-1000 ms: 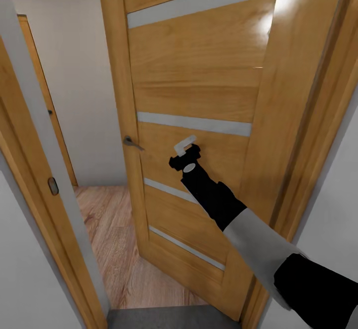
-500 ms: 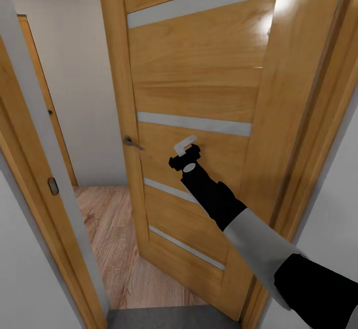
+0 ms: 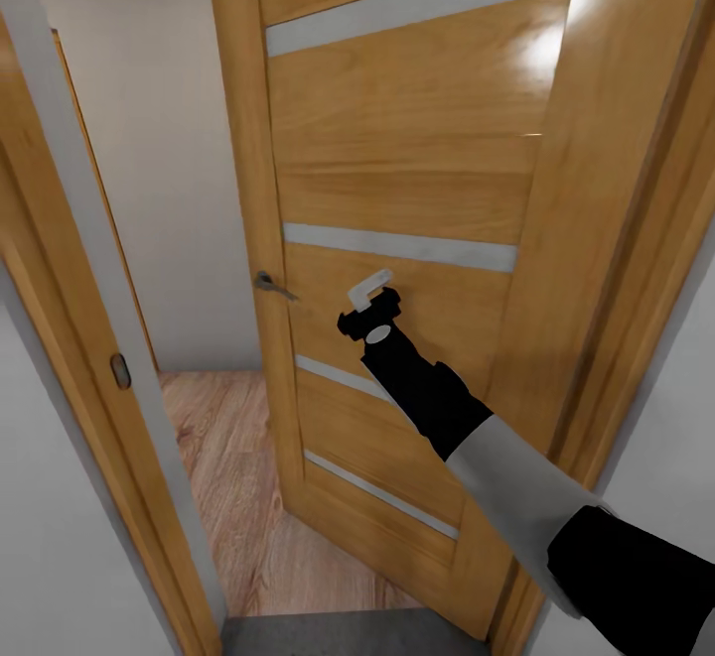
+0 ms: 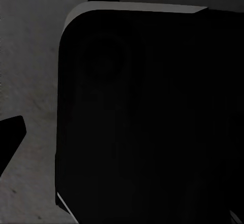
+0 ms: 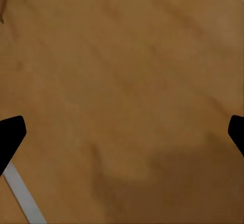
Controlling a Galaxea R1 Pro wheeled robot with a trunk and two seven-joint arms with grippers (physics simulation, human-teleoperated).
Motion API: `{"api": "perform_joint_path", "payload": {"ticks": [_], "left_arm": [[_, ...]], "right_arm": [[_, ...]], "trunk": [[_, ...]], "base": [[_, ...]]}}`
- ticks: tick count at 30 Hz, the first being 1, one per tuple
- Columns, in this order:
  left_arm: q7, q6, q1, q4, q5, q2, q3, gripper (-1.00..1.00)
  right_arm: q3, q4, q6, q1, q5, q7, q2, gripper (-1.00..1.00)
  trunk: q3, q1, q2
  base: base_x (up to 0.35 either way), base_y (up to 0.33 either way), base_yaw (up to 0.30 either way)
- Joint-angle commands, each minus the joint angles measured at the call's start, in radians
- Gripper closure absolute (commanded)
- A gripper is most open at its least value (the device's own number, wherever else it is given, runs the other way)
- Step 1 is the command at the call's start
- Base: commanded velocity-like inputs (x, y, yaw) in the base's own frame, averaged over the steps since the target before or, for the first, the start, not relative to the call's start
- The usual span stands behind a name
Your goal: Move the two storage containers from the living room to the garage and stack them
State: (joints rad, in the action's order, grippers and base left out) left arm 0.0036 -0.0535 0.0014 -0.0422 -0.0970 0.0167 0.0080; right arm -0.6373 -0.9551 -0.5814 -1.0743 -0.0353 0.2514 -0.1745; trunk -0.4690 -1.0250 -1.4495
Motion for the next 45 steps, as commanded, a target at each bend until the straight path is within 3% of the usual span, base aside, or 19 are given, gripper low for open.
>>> {"api": "perform_joint_path", "payload": {"ticks": [1, 25, 34, 45], "left_arm": [[0.001, -0.002, 0.0, -0.001, -0.01, 0.0, 0.0, -1.0], [-0.001, -0.002, 0.0, -0.001, -0.01, 0.0, 0.0, -1.0], [-0.001, -0.002, 0.0, -0.001, -0.01, 0.001, 0.0, -1.0], [-0.001, -0.002, 0.0, -0.001, -0.01, 0.001, 0.0, -1.0]], "right_arm": [[-0.002, -0.001, -0.007, -0.001, -0.004, 0.003, 0.0, -1.0], [-0.002, -0.001, -0.005, -0.001, 0.001, 0.021, 0.0, -1.0], [0.007, 0.003, -0.006, -0.001, -0.001, 0.022, 0.0, -1.0], [0.009, 0.01, 0.002, -0.001, 0.001, 0.023, 0.0, -1.0]], "trunk": [[-0.001, 0.0, -0.001], [-0.001, 0.0, -0.001], [-0.001, 0.0, -0.001], [-0.001, 0.0, -0.001]], "base": [[0.0, 0.022, 0.0], [0.0, 0.002, 0.002], [0.0, 0.0, 0.231], [0.0, 0.0, 0.02]]}}
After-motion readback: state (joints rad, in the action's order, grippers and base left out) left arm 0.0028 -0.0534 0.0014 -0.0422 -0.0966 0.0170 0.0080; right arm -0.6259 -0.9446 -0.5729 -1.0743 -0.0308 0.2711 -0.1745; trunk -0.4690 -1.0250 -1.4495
